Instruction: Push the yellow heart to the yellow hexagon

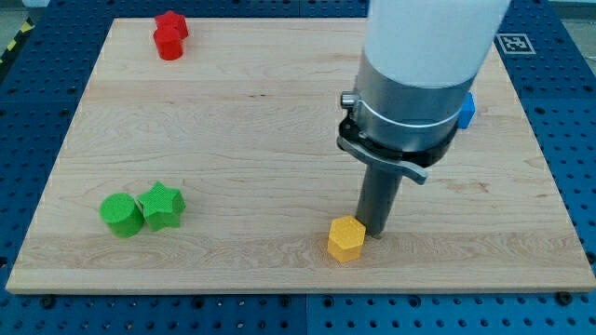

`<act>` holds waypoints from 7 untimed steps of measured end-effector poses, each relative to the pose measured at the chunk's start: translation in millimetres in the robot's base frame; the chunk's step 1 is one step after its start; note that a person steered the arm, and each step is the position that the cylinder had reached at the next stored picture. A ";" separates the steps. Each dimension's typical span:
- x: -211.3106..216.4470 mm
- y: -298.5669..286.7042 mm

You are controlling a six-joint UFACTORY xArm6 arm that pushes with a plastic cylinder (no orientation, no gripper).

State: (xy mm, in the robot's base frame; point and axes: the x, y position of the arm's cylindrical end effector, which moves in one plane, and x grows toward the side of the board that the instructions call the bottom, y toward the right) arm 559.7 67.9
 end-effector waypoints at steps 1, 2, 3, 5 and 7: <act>-55.8 -3.2; -126.0 -16.0; -201.6 -17.7; -208.9 32.1; -167.8 32.1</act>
State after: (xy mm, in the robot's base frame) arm 391.9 100.0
